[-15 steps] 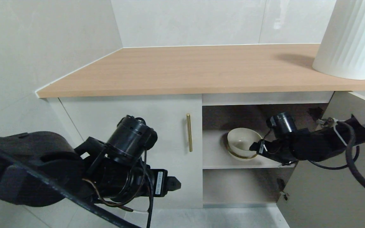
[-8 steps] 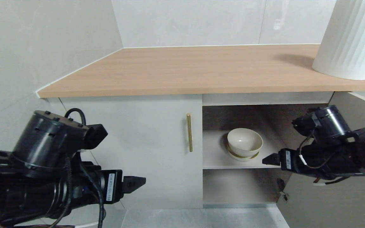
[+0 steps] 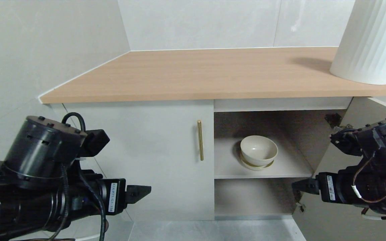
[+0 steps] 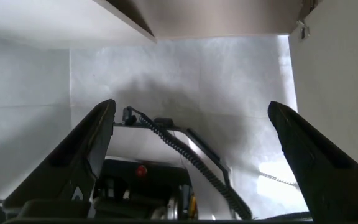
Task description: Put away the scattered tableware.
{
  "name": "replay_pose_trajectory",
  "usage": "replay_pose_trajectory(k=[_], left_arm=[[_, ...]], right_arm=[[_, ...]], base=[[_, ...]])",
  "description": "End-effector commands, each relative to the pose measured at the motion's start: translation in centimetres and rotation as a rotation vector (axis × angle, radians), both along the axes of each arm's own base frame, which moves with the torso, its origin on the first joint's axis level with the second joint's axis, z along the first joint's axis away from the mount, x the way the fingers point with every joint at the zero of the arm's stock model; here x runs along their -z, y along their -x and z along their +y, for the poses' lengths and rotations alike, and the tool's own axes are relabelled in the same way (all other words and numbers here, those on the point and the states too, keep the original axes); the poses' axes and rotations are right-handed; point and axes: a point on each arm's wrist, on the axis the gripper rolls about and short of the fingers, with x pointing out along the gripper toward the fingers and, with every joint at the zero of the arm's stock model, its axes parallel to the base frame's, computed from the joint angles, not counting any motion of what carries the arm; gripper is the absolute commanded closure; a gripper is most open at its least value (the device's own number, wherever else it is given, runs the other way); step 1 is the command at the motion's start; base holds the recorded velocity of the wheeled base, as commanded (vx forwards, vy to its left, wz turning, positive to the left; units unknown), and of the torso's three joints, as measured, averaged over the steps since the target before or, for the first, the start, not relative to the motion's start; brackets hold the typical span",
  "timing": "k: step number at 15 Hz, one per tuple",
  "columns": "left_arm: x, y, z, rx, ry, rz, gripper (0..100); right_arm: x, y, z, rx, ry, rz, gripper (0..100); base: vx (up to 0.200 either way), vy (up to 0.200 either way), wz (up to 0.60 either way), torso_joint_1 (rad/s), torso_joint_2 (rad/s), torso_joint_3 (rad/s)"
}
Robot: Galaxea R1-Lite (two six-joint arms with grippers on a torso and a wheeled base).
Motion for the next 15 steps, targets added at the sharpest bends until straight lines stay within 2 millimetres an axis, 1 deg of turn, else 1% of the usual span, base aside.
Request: replay_pose_trajectory(k=[1,12,15], left_arm=[[1.12,-0.83,-0.54,-0.007,-0.036,0.041,0],[1.3,-0.75,-0.66,-0.006,-0.045,0.044,0],[1.34,-0.74,-0.64,-0.008,-0.048,0.044,0]], right_arm=[[0.04,0.22,-0.01,-0.007,0.003,-0.001,0],[0.6,0.5,0.09,-0.03,0.031,0.013,0],[0.6,0.53,0.14,-0.033,0.031,0.013,0]], base=[[-0.2,0.0,0.0,0.007,0.0,0.007],[-0.2,0.0,0.0,0.002,0.0,0.002],[0.0,0.0,0.0,0.0,0.0,0.0]])
